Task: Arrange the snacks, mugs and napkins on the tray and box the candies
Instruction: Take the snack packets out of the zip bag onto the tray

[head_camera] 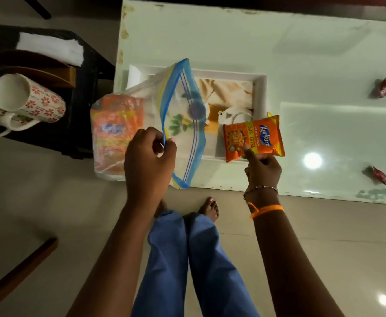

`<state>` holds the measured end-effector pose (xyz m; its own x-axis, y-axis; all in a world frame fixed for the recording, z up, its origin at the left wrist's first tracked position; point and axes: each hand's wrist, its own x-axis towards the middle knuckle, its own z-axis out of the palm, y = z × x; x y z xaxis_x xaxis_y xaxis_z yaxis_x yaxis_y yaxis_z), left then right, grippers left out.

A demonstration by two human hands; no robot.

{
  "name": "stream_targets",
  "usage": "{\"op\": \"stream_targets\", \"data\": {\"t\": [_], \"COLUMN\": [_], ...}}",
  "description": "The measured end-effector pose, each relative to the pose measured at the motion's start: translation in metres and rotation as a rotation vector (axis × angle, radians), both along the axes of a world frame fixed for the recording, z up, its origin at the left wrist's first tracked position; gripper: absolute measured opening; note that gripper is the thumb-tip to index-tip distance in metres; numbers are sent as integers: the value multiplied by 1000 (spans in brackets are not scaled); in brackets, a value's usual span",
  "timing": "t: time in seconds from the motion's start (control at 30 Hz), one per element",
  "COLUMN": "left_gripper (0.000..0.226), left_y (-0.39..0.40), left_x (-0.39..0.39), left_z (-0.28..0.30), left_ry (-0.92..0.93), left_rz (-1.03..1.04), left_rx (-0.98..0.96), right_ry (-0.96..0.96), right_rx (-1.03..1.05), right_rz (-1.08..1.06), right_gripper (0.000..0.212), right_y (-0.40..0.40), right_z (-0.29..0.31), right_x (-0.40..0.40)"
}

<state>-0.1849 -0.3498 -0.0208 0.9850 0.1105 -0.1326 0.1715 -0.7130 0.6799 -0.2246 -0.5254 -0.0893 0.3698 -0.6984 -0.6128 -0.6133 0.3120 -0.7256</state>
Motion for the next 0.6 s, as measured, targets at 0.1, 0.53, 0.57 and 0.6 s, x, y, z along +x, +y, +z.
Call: {"op": "stream_targets", "data": {"t": [0.1,0.53,0.57,0.6], "left_gripper": [23,20,18,16], "left_y": [16,77,80,83], "left_x": [-6,-4,-3,-3], "left_z": [10,23,23,22], "left_ry": [-20,-175,-178,-179], "left_rz": [125,273,263,255], "left_rx": [-91,-225,-228,-236], "right_ry": [-345,49,59,70], "right_rx": [183,-437,-443,-437], "right_rz": [203,1508,1481,1439], "right_gripper": [31,36,37,37], "right_y": [32,193,199,205], "right_z": [47,42,38,34], "right_x": [21,136,140,143]}}
